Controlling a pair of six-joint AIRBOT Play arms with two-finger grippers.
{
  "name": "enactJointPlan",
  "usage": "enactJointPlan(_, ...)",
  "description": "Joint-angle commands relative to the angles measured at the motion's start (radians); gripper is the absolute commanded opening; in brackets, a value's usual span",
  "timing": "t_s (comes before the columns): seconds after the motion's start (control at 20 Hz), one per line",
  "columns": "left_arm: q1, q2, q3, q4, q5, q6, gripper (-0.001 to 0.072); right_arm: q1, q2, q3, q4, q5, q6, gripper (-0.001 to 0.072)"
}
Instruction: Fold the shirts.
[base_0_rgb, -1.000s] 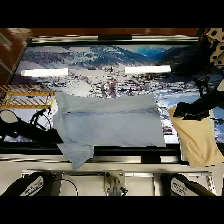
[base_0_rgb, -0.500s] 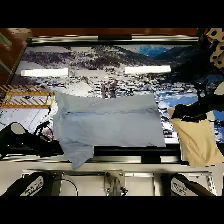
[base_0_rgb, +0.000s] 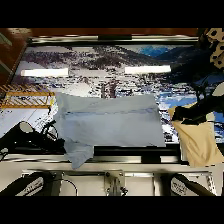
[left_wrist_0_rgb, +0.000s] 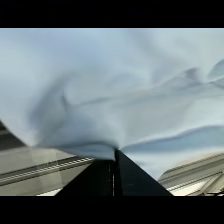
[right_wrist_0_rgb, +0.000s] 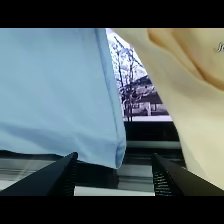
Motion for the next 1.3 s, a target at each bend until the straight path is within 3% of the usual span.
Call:
enactJointPlan(0.0, -0.010, -0.006, 0.017, -0.006, -0.010, 0.029, 0.0039, -0.038, -0.006, -0.129, 0.085, 0.065, -0.019, 0.0635)
enactJointPlan(0.1, -0.010, 0.003, 0.048, -0.005, -0.029, 0.048, 0.0039, -0.054, -0.006, -0.241, 0.170, 0.069, -0.026, 0.0635)
enactJointPlan(0.3, -0.010, 0.021, 0.107, -0.005, -0.044, 0.047, 0.0039, -0.011, -0.006, -0.385, 0.136, -0.042, -0.041, 0.0635)
enactJointPlan(0.65, -0.010, 0.021, 0.124, -0.003, -0.062, 0.047, 0.0039, -0.006, -0.006, -0.409, 0.047, -0.130, -0.008, 0.0635)
enactJointPlan(0.8, -0.010, 0.021, 0.124, -0.003, -0.066, 0.047, 0.0039, -0.005, -0.008, -0.410, 0.093, -0.198, 0.022, 0.0629)
enactJointPlan(0.9, -0.010, 0.021, 0.124, -0.003, -0.064, 0.047, 0.0039, -0.005, -0.028, -0.410, 0.142, -0.211, 0.023, 0.0491)
enactJointPlan(1.25, -0.010, 0.021, 0.124, -0.002, -0.064, 0.048, 0.0039, -0.004, -0.068, -0.410, 0.177, -0.138, -0.016, 0.0491)
